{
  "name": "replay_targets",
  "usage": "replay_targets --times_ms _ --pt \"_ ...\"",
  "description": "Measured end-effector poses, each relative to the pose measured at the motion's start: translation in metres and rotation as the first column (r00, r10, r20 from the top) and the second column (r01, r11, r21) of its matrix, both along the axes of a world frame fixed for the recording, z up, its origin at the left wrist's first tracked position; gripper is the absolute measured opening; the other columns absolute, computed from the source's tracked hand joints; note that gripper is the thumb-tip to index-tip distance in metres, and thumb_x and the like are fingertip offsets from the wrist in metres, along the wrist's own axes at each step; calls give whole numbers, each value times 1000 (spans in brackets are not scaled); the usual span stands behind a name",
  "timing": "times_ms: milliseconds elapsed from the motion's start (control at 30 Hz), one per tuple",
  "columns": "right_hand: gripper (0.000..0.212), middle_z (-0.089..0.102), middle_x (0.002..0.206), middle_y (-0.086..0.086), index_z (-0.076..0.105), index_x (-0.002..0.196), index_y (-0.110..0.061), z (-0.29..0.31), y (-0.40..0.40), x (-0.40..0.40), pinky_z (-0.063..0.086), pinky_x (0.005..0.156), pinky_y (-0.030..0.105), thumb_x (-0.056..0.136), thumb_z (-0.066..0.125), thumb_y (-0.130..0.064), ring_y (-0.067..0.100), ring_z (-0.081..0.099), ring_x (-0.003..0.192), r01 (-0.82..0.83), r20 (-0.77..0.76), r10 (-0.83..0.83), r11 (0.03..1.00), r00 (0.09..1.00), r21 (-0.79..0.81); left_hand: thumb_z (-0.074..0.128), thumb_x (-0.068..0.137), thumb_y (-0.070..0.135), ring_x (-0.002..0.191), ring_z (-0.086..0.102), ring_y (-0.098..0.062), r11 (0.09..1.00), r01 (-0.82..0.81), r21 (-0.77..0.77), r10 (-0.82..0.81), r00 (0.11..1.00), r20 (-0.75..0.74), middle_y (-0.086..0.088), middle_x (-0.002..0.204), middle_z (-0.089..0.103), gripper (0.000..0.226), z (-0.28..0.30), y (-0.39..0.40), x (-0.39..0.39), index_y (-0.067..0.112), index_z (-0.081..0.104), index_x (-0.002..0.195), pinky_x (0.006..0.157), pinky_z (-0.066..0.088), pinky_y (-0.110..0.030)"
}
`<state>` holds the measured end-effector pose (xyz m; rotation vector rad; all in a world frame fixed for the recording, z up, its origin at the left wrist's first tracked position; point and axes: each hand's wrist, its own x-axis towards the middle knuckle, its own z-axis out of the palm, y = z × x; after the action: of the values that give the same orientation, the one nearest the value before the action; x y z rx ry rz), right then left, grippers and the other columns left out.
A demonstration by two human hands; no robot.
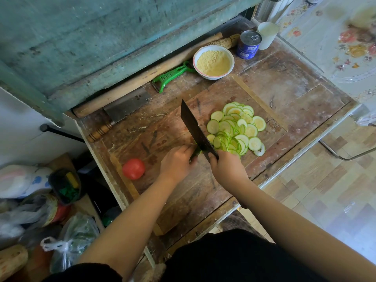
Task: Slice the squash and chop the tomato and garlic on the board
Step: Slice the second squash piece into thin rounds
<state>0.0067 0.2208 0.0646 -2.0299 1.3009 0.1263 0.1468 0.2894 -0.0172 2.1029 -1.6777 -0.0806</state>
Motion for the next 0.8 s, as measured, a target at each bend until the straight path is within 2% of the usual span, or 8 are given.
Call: replay_targets --times_ms 100,233,333,500,633,733,800 --pt "32 46 59 -1 50 79 -11 -2 1 -1 24 46 25 100 37 -31 22 45 57 6 10 -7 1000 1000 17 81 66 17 66 66 -23 1000 17 -1 -17 999 35 -1 78 70 32 -2 0 1 14 75 98 53 50 -23" --pt "33 47 58 -1 50 78 -12 -1 1 -3 24 45 26 100 37 -32 18 43 51 14 21 -14 1000 1000 14 59 80 28 70 66 -24 999 17 34 -18 999 47 0 86 71 30 -7 0 3 17 74 103 55 51 -26" --pt "32 47 59 -1 49 77 -13 1 0 -1 26 46 27 100 37 -32 16 42 52 7 17 -7 1000 1000 15 68 76 25 69 66 -25 997 13 72 -17 998 64 0 86 72 28 -8 1 3 18 74 102 53 50 -26" --pt "31 47 60 -1 48 78 -13 2 0 0 27 45 27 101 37 -31 15 43 52 1 7 -1 1000 1000 19 45 81 34 74 67 -24 995 27 94 -30 999 36 1 92 72 40 -7 -1 4 18 73 105 56 52 -27" --pt "31 46 60 -2 48 78 -13 1 -1 1 26 44 26 101 37 -31 13 42 52 0 -7 0 1000 1000 20 49 81 32 76 67 -25 995 31 100 -33 999 25 0 94 72 37 -8 -1 4 18 72 106 56 52 -28" --pt "32 46 61 -2 50 79 -12 -4 -2 4 26 44 26 100 37 -32 13 42 53 3 -34 -2 999 999 34 71 74 23 70 66 -25 997 26 79 -31 998 53 -1 84 71 31 -9 -1 3 15 73 104 53 50 -25" --pt "30 45 62 -2 49 81 -11 -8 -3 6 27 45 26 100 37 -31 15 42 54 7 -56 -4 998 998 61 65 77 25 71 67 -25 998 18 58 -21 999 48 -2 85 72 32 -11 -1 3 12 73 105 55 52 -26"
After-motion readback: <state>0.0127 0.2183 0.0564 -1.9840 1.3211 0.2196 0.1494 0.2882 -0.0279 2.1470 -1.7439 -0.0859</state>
